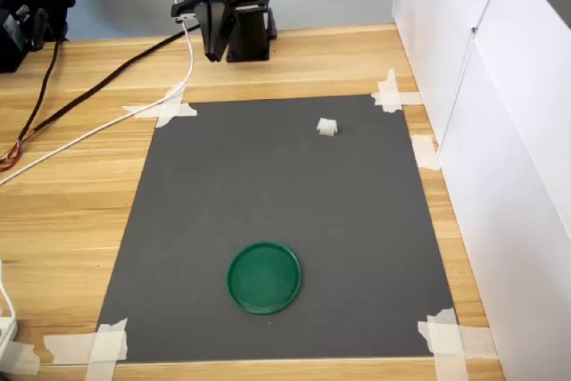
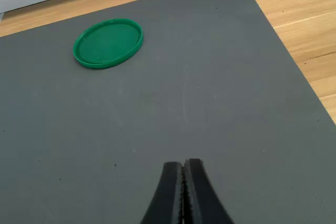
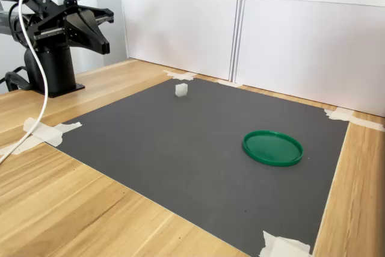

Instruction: Grasp a white terminal and put it in the green lid.

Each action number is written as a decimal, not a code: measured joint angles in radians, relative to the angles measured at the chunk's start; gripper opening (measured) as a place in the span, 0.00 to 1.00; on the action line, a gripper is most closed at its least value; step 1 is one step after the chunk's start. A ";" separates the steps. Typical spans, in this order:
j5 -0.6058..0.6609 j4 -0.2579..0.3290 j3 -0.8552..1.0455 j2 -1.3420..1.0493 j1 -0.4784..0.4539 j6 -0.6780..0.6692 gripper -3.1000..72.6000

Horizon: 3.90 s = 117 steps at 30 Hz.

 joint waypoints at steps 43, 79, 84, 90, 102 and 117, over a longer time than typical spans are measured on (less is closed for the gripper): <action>0.115 0.003 -0.129 0.065 0.000 -0.003 0.01; 0.165 0.346 -0.928 1.080 0.061 -0.659 0.01; 0.335 0.501 -0.933 1.090 0.187 -1.039 0.01; 0.501 0.550 -0.934 1.090 0.314 -1.210 0.01; 0.563 0.350 -0.934 1.090 0.514 -1.074 0.01; 0.636 0.272 -0.937 1.124 0.520 -1.043 0.01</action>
